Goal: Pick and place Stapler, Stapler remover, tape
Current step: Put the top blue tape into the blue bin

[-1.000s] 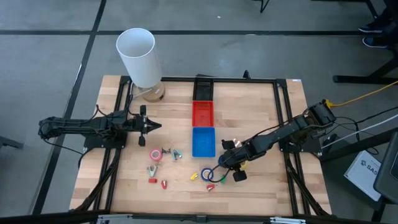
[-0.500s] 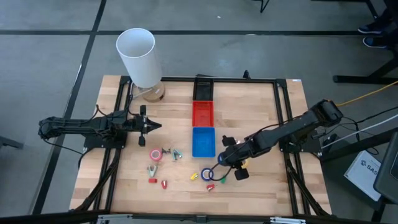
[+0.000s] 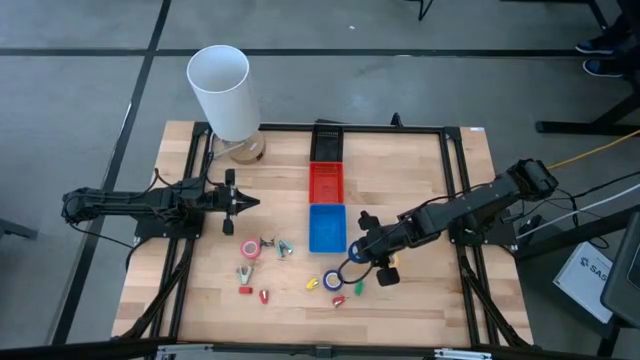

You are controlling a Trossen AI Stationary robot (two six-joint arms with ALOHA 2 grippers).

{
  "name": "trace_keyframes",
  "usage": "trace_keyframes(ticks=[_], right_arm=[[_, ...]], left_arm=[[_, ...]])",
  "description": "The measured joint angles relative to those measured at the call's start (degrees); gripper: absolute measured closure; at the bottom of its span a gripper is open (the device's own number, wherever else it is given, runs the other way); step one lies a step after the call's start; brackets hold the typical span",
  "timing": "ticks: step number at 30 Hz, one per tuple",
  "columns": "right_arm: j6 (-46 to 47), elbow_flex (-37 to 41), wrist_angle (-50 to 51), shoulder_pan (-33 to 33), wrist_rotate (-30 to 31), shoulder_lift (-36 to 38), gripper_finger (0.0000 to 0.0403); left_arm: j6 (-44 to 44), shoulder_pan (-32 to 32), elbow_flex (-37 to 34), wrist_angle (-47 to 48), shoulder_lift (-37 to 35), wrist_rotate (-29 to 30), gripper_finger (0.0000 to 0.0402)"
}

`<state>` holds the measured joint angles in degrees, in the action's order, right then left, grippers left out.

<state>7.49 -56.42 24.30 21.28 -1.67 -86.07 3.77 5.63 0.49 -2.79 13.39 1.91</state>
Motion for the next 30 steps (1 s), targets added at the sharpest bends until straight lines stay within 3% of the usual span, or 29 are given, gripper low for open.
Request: trace_keyframes(ticks=[30], right_arm=[[-3.65, 0.02, -12.0, -14.72, -2.43, -1.42, 0.0351]], left_arm=[[0.01, -0.01, 0.0, 0.02, 0.0, 0.0, 0.0384]])
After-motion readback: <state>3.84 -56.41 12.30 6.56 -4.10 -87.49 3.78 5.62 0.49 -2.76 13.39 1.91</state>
